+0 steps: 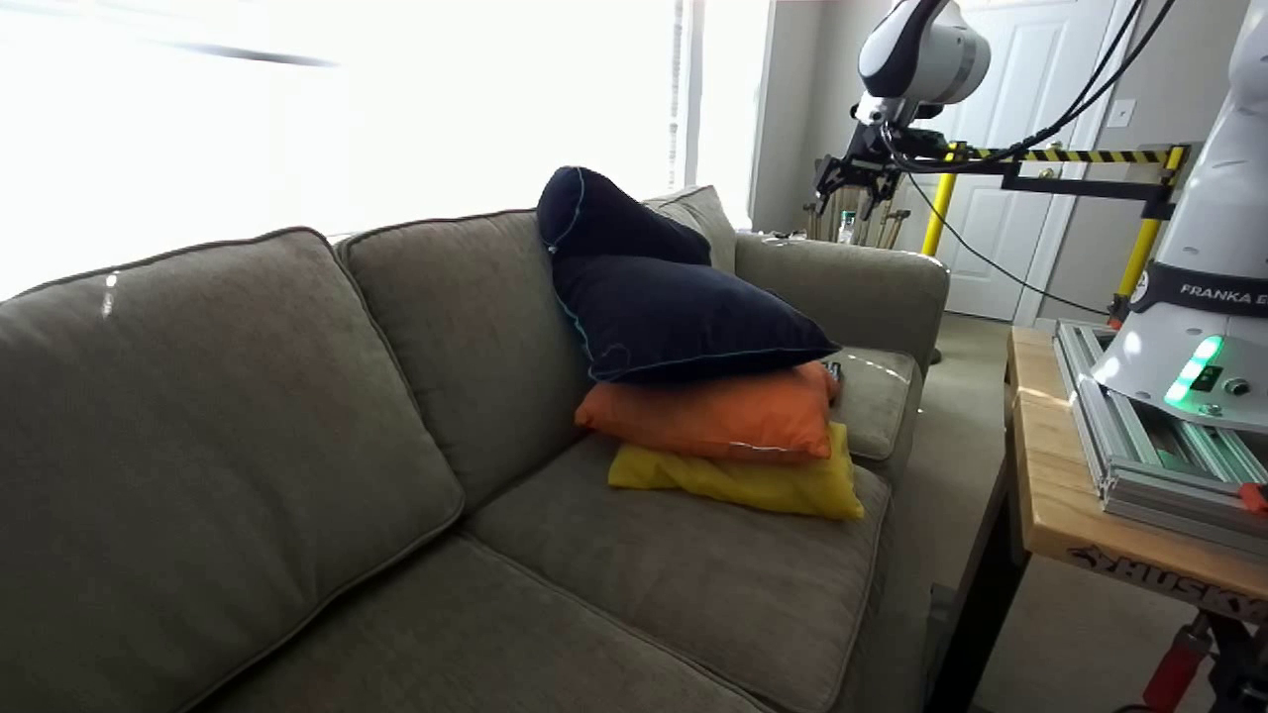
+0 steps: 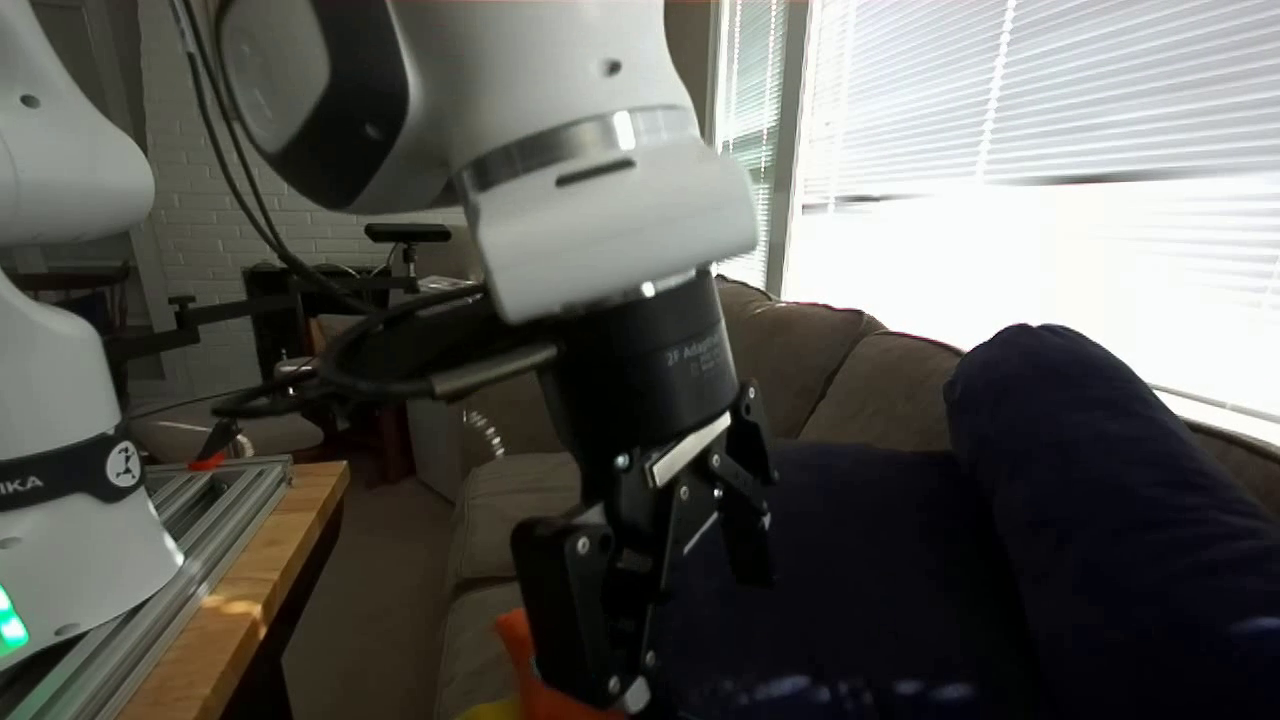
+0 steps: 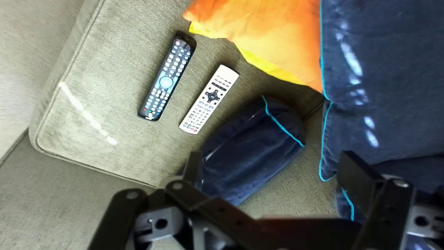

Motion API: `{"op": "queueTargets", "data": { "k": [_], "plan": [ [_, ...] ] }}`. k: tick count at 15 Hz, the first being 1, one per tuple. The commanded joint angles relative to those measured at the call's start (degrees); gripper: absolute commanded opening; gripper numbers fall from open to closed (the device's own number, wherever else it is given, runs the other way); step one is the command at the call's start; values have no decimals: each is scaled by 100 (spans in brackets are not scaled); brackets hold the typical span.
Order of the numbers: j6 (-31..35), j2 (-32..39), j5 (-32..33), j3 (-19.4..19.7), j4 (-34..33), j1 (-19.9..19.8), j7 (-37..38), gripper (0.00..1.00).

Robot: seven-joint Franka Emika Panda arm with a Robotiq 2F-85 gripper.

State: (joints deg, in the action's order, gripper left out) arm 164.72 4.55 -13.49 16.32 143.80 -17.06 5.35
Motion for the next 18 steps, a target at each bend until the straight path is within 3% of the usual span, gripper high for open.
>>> {"op": "queueTargets", "data": {
  "k": [1,6,12,14,18],
  "plan": [
    [147,711,-1209,-327,-450,-289,-1426,100],
    [251,1504,-2524,-940,-1121,-997,-2940,100],
    [1401,2443,-3660,-1820,-1810,-1714,-3365,100],
    [1538,2706,-3667,-1910,-1959,-1783,-3169,100],
    [1405,3156,-3459,-1591,-2222,-1682,-2743,100]
  ]
}}
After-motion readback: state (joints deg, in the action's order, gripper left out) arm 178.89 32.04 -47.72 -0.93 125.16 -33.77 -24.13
